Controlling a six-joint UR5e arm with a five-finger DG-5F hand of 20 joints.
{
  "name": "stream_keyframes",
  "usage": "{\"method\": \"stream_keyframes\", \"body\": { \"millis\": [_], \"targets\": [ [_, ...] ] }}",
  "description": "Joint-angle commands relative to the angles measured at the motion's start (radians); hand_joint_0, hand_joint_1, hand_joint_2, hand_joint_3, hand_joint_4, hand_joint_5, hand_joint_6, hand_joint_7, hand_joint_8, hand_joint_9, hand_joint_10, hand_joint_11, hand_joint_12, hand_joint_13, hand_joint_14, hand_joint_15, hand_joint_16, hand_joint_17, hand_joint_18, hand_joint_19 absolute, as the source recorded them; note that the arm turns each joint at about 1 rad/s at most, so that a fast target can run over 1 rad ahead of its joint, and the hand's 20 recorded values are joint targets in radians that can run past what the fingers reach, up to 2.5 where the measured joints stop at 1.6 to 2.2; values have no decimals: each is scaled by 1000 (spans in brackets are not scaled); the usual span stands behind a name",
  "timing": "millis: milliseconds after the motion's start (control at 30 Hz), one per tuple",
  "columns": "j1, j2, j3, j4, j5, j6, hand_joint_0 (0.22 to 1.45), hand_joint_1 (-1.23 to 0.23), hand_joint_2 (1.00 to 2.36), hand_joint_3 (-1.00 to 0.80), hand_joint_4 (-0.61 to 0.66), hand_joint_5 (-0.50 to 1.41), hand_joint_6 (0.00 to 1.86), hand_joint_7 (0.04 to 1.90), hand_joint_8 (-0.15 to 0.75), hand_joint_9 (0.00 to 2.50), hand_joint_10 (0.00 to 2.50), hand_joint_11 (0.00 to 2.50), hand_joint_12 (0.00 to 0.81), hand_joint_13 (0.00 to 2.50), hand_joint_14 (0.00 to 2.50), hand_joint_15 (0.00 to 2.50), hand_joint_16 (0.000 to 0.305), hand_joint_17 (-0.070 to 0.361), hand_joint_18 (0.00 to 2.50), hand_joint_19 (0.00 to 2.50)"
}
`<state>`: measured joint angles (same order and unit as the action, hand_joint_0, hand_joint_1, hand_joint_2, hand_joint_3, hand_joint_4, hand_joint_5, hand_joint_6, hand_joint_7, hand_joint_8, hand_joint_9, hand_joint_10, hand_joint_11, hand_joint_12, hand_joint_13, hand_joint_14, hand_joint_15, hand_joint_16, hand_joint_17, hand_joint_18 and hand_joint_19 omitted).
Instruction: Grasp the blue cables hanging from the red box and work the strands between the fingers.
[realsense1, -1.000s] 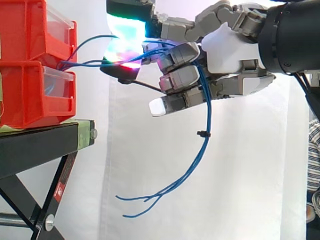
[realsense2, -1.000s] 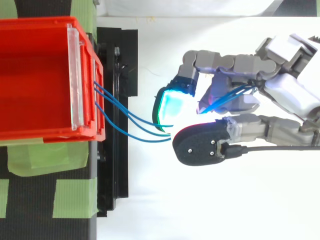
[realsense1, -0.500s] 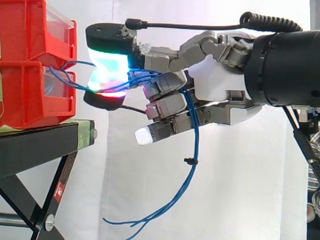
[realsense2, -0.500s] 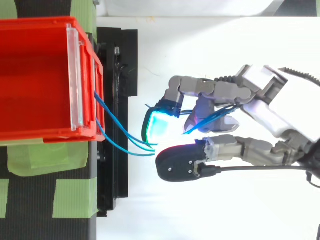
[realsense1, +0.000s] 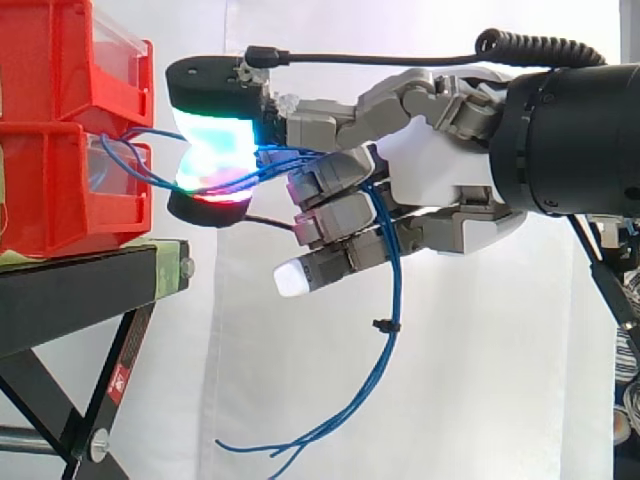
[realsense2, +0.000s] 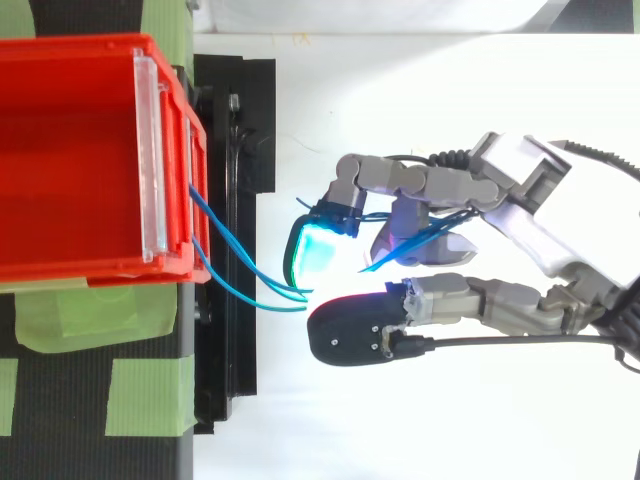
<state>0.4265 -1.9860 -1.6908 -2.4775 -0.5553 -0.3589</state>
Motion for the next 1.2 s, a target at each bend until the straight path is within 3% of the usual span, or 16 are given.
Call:
{"method": "stream_keyframes", "body": {
  "millis": [0, 367, 1167],
  "targets": [
    [0, 1, 0, -12, 0, 0, 861, -726, 1016, -575, 156, 566, 164, 1567, 435, 637, 2500, 2500, 477, 428, 2500, 1861, 56, 125, 876, 836],
    [2, 1, 0, -72, -6, 1, 863, -722, 1015, -579, 134, 534, 216, 1553, 439, 640, 2500, 2500, 483, 432, 2500, 1890, 56, 126, 875, 850],
    [2, 1, 0, -75, -6, 0, 865, -711, 1015, -586, 106, 490, 325, 1513, 442, 635, 2500, 2500, 481, 435, 2500, 1849, 56, 126, 876, 835]
  ]
}}
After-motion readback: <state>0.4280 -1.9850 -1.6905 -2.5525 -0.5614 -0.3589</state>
